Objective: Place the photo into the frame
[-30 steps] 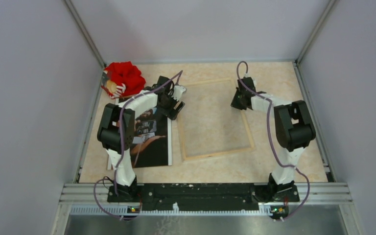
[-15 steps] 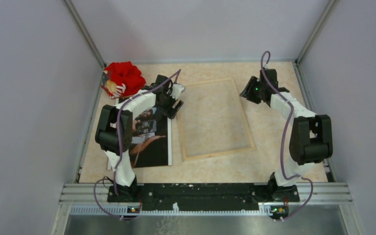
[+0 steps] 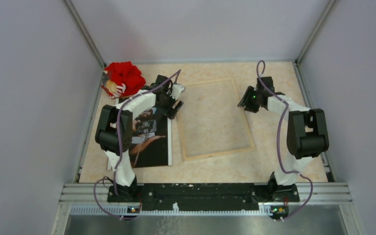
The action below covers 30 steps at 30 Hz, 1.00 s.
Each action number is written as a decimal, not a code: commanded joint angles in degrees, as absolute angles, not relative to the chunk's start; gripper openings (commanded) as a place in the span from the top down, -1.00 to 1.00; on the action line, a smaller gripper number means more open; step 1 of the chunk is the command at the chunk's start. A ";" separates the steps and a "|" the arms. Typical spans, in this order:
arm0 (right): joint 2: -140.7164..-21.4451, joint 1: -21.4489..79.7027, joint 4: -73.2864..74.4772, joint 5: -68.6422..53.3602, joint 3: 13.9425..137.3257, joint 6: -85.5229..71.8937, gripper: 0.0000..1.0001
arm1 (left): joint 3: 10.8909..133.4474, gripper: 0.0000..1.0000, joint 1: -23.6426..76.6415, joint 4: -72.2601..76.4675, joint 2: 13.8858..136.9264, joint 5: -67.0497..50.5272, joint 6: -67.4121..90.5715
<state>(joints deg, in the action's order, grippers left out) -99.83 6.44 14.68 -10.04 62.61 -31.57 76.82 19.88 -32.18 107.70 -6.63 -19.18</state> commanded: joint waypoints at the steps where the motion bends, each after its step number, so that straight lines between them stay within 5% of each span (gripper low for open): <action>1: -100.28 5.98 12.46 -11.64 62.19 -31.66 0.12 | 76.87 -0.68 19.71 -32.26 105.86 -7.50 -18.75; 30: -100.96 5.89 4.40 -25.73 57.64 -37.95 0.21 | 76.24 -0.64 20.07 -31.11 107.93 -8.80 -18.37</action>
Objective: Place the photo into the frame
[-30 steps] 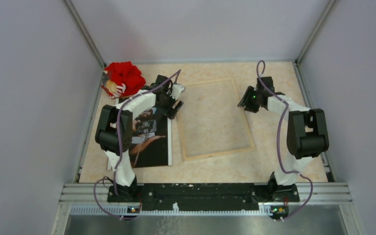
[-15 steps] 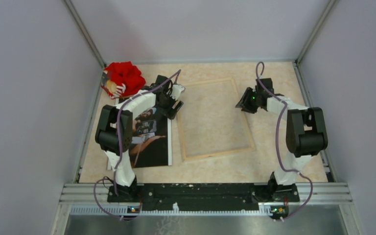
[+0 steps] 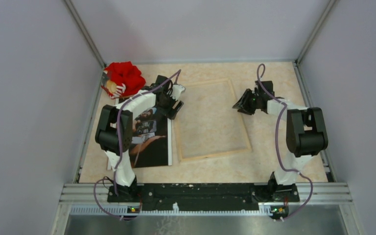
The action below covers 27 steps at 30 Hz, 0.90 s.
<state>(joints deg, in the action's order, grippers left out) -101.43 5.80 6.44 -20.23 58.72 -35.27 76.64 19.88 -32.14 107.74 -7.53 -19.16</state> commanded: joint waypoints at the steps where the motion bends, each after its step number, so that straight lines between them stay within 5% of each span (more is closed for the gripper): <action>1: -100.43 5.83 4.13 -26.34 57.65 -38.45 0.21 | 76.23 -0.64 20.12 -31.11 107.95 -8.75 -18.37; 13: -93.02 5.46 0.35 -33.62 56.36 -44.76 0.23 | 76.35 -0.63 20.13 -31.14 108.04 -8.98 -18.46; 27: -94.62 6.06 15.32 -12.05 56.92 -30.63 0.14 | 76.80 -0.63 20.04 -31.51 108.43 -8.44 -18.67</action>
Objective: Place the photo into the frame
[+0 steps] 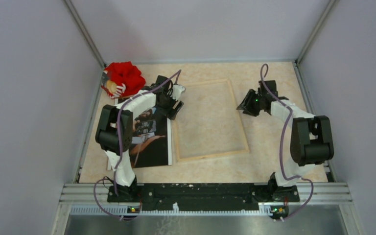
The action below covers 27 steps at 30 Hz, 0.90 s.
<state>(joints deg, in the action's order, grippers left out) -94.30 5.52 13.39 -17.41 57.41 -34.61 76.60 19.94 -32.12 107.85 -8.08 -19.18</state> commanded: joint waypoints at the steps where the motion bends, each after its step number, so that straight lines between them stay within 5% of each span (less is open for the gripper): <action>1: -94.37 6.39 15.22 -11.79 56.53 -30.47 0.13 | 76.75 -0.63 20.00 -31.50 108.45 -8.43 -18.64; 13: -89.49 15.03 21.23 4.67 58.91 -26.82 0.12 | 77.20 -0.62 20.04 -31.63 108.71 -8.44 -18.51; 27: -92.63 21.19 20.57 8.96 59.52 -27.33 0.12 | 76.98 -0.62 20.04 -31.83 108.63 -8.20 -18.64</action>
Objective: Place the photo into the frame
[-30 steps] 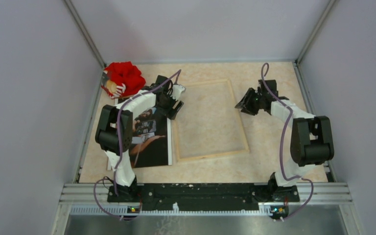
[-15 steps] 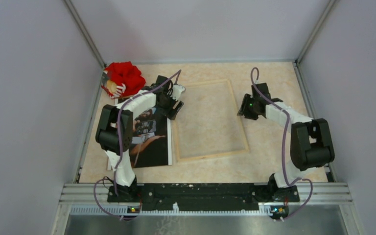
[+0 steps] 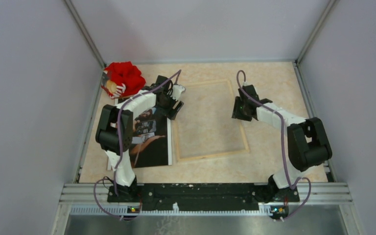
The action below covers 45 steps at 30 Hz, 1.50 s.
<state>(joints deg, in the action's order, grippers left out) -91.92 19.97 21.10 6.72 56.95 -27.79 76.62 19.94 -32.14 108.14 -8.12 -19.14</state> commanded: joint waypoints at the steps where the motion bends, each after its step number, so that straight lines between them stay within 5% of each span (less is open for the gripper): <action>1: -92.65 21.34 20.49 8.95 59.53 -27.40 0.12 | 76.95 -0.62 20.04 -31.75 108.71 -8.12 -18.68; 25: -95.85 23.63 17.77 4.56 58.22 -30.42 0.14 | 77.48 -0.61 19.97 -31.77 109.06 -8.46 -18.77; 45: -89.36 21.46 13.49 -12.02 58.85 -37.87 0.15 | 76.99 -0.57 20.13 -31.41 109.55 -8.83 -18.88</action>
<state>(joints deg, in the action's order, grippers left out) -92.73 22.57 16.36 -8.38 57.47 -35.77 76.62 19.88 -32.12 108.25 -8.36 -19.16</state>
